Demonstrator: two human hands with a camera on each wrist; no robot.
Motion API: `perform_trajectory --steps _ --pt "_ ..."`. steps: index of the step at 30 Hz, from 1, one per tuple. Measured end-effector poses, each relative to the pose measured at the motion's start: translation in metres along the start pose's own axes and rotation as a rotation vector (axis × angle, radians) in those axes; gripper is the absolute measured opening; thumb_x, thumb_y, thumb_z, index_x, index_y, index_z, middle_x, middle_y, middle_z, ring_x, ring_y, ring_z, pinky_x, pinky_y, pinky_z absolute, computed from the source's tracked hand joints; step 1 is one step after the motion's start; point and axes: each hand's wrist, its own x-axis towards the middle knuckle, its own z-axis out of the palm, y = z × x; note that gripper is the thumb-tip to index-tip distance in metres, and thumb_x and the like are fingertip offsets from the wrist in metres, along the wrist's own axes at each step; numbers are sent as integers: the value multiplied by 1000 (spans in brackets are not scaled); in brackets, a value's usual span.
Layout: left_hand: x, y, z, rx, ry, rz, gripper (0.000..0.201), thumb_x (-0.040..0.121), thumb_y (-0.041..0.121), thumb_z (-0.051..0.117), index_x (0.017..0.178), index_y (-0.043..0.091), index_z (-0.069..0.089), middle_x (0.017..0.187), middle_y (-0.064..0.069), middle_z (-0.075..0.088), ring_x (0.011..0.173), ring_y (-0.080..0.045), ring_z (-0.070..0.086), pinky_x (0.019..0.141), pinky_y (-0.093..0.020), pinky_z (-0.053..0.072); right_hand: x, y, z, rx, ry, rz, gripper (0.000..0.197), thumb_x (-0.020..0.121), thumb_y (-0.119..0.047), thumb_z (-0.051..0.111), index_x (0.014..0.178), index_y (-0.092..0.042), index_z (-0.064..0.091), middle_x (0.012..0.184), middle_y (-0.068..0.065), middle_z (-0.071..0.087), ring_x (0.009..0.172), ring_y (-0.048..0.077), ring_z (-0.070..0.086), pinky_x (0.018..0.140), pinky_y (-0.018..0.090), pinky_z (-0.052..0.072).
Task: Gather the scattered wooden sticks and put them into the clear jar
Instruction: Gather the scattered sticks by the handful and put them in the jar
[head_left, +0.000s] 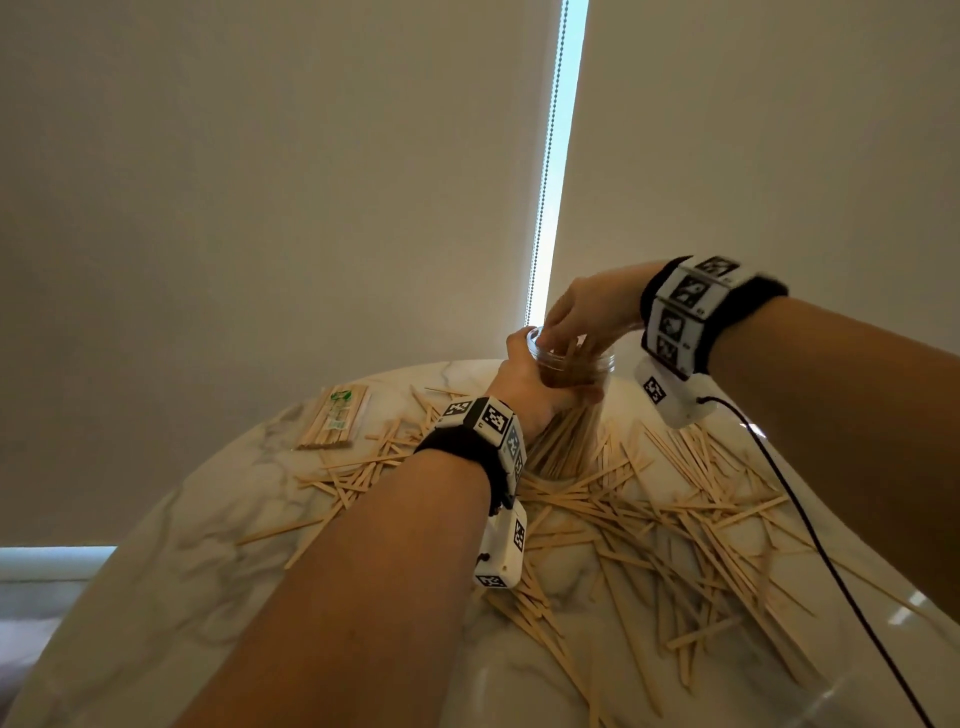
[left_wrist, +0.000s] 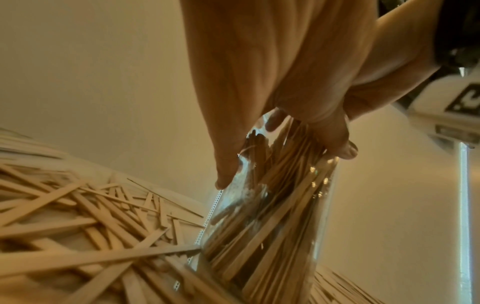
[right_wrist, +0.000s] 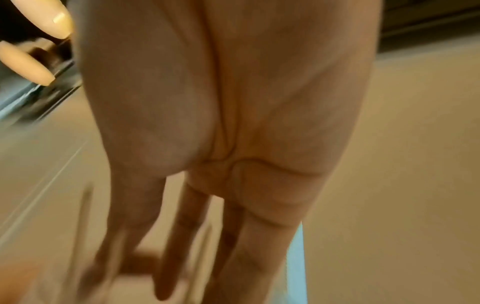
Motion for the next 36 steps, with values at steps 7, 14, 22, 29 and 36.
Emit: perform_trajectory --steps 7,14,22,29,36 --pt "3 -4 1 -1 2 10 116 71 39 89 154 31 8 139 -5 56 123 -25 56 105 -40 46 -21 8 -20 220 -142 -60 17 83 -10 79 99 -11 77 97 6 77 94 19 74 88 30 59" --pt "4 -7 3 -33 6 5 120 63 42 92 152 35 12 135 -4 58 122 -24 58 106 -46 47 -6 11 -3 28 182 -80 10 82 -15 79 90 -19 75 84 -4 77 76 8 74 79 26 54" --pt "4 -8 2 -16 1 -9 119 63 45 90 151 39 11 134 -4 58 120 -26 59 103 -49 49 -5 6 3 -17 127 -34 8 85 -34 75 91 -28 75 90 -8 74 83 11 71 71 24 50" --pt "-3 0 1 33 23 -6 114 75 33 87 156 27 7 121 0 58 113 -23 58 90 -33 50 -6 -1 21 -124 161 -91 8 90 -33 66 90 -35 74 91 -14 65 92 13 57 79 28 43" --pt "-11 4 3 -9 25 -56 132 66 38 92 159 16 1 142 -10 54 126 -26 56 101 -36 50 -80 0 30 234 580 -151 13 95 -27 61 93 -20 72 80 -7 71 73 8 68 73 26 56"
